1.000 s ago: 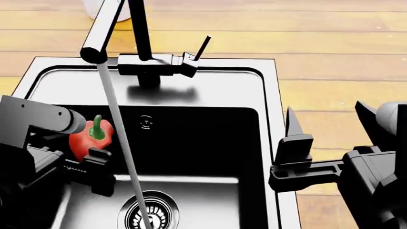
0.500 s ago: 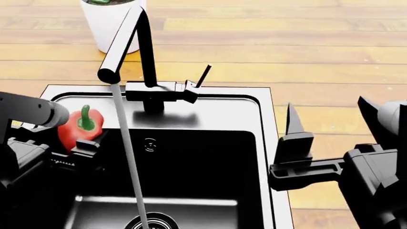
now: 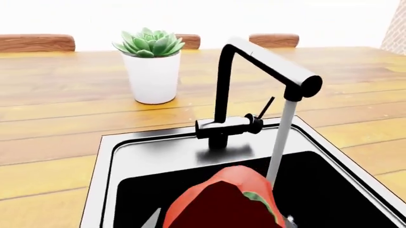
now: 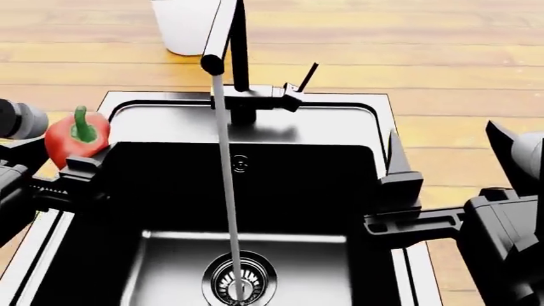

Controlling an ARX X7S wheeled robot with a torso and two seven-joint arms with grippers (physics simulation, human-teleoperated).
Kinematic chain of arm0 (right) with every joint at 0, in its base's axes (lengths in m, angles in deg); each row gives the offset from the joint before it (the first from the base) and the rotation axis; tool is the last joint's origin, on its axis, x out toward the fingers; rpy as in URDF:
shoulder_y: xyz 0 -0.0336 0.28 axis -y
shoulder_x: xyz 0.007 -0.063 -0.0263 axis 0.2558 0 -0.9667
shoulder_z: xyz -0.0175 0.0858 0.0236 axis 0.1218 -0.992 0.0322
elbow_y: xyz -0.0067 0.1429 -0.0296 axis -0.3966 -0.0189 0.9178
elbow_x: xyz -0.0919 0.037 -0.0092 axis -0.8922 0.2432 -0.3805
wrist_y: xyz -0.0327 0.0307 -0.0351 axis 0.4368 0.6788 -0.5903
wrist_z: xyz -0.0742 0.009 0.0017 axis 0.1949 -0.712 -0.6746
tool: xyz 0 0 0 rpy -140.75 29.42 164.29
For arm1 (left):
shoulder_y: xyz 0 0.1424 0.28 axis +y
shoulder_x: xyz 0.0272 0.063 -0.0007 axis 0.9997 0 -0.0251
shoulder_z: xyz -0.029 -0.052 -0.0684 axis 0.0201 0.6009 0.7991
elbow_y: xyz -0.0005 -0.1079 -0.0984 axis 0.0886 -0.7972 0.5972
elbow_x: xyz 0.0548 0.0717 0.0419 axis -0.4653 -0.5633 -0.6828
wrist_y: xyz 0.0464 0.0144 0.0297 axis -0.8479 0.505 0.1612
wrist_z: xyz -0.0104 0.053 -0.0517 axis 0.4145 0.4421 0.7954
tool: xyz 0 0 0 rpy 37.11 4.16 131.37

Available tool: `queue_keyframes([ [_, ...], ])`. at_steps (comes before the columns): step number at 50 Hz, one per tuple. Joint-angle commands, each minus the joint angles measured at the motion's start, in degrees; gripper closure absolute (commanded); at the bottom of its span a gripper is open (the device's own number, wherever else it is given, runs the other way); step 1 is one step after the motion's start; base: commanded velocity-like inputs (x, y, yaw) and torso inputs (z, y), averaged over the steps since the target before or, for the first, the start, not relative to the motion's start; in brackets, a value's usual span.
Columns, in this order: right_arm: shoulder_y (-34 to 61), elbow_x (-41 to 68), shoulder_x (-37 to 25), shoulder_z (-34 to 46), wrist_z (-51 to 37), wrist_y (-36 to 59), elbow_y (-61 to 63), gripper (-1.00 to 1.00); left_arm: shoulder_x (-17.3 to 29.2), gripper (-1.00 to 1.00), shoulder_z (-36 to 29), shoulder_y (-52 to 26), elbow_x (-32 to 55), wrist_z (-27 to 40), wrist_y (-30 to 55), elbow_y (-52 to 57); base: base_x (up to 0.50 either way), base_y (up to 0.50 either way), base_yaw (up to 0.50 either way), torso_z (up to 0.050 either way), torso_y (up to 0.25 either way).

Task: Pick the eggplants and mangos from the sink and place them in one bowl. Place the bell pepper in the other bowl. Then turn off the sink faucet.

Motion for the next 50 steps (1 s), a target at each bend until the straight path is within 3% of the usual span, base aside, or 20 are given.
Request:
queue_keyframes([
  [1,0.1,-0.51,0.47,0.31,-0.45,-0.37,0.28,-1.0,1.55,1.0,1.24,-1.41,1.75,0.93,0.03,0.93,-0.38,0.48,0.0,0.0,0.0],
  [35,-0.01,-1.14,0.69,0.82,-2.0,-0.61,0.59,-1.0,3.29,1.0,2.28,-0.97,0.78,-0.35,-1.11,-0.59,-0.14,0.5,0.0,0.0,0.0],
  [50,-0.38,-3.12,0.68,1.12,-1.77,-1.27,1.22,-1.0,2.28,1.0,2.26,-1.7,0.66,-0.06,-1.52,-1.13,0.12,0.5,0.0,0.0,0.0],
])
